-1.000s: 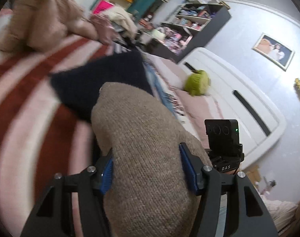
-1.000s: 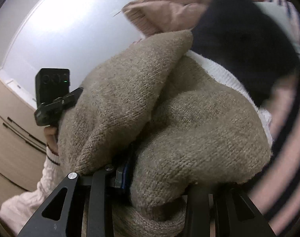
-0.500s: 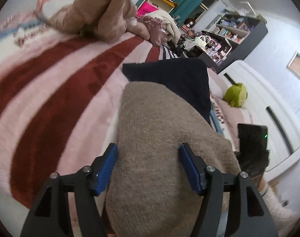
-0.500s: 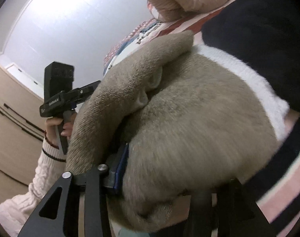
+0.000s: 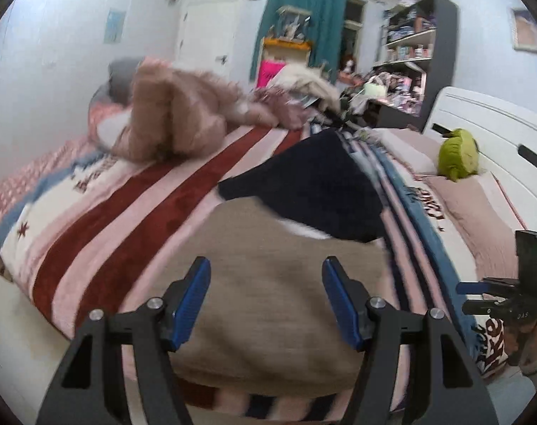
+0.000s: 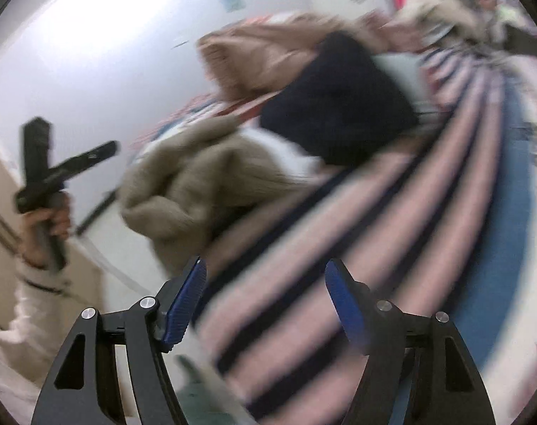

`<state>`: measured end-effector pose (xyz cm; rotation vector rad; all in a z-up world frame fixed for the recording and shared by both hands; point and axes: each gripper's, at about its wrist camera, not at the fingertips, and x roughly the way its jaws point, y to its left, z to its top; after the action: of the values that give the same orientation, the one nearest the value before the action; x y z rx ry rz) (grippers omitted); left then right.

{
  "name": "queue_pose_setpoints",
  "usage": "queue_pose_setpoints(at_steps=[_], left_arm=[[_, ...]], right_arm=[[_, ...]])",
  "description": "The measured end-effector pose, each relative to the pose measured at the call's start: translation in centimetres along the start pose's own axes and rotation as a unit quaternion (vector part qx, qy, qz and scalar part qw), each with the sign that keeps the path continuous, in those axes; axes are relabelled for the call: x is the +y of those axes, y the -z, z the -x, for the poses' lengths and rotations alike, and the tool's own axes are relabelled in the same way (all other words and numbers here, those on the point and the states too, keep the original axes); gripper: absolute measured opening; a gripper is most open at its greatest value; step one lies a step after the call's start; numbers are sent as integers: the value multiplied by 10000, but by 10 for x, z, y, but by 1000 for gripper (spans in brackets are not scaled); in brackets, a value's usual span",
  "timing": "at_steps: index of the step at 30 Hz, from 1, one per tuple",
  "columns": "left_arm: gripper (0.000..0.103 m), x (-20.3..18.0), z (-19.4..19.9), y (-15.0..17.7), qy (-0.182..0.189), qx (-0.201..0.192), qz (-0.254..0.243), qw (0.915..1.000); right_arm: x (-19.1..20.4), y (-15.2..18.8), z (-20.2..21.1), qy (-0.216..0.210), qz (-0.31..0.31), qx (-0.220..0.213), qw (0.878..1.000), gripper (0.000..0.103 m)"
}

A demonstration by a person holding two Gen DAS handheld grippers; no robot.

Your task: Fold small clothes

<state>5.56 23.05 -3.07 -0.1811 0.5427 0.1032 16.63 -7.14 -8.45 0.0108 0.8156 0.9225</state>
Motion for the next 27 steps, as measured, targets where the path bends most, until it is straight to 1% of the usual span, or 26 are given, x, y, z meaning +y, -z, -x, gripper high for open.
queue_pose_setpoints(at_steps=[1, 2, 3, 4, 5, 6, 7, 8, 9, 10, 11, 12, 13, 14, 16, 17, 19, 22, 27], left_arm=[[62, -22, 3, 2, 64, -130, -91, 9999], [65, -40, 7, 4, 102, -250, -161, 9995], [71, -59, 10, 5, 136, -378, -233, 9989], [75, -79, 14, 5, 157, -536, -313, 9979], [79, -101, 17, 5, 167, -714, -378, 9966], [79, -121, 21, 6, 236, -857, -440, 9951], [80, -139, 25, 6, 321, -972, -482, 9936], [86, -159, 28, 6, 394, -1103, -524, 9917], [92, -174, 31, 7, 454, -1222, -577, 9898], [94, -192, 35, 7, 504, -1366, -643, 9872], [98, -209, 39, 9, 520, -1512, -716, 9845], [102, -221, 43, 11, 507, -1607, -751, 9828], [102, -233, 48, 14, 474, -1712, -779, 9810], [102, -244, 51, 16, 471, -1793, -815, 9793], [102, -259, 55, 18, 516, -1780, -864, 9789], [102, -265, 57, 19, 531, -1736, -860, 9796], [102, -273, 59, 22, 518, -1704, -851, 9803], [102, -279, 57, 23, 439, -1649, -886, 9813], [102, -279, 54, 23, 342, -1651, -980, 9808]], right_arm=[[-6, 8, 16, 177, -54, -140, 9997, 67], [-11, 17, 34, 430, -106, -338, 9984, 67], [-15, 24, 53, 636, -105, -468, 9968, 67], [-15, 30, 69, 898, -64, -610, 9941, 67], [-14, 38, 87, 1266, 29, -804, 9887, 67], [-14, 45, 98, 1513, 93, -936, 9840, 68], [-13, 53, 115, 1758, 151, -1079, 9784, 70], [-10, 59, 128, 1980, 207, -1230, 9722, 73], [-8, 68, 148, 2152, 273, -1388, 9663, 78], [-5, 72, 159, 2281, 326, -1523, 9611, 84], [0, 77, 172, 2448, 381, -1713, 9536, 87], [2, 82, 187, 2540, 413, -1856, 9483, 93], [6, 86, 195, 2625, 447, -2020, 9425, 100], [9, 89, 205, 2697, 490, -2194, 9363, 103], [14, 99, 234, 2794, 587, -2506, 9251, 103], [17, 99, 238, 2840, 615, -2626, 9201, 103], [18, 101, 248, 2822, 633, -2730, 9175, 103], [17, 103, 259, 2689, 618, -2840, 9183, 103], [16, 102, 260, 2614, 624, -2890, 9188, 103]])
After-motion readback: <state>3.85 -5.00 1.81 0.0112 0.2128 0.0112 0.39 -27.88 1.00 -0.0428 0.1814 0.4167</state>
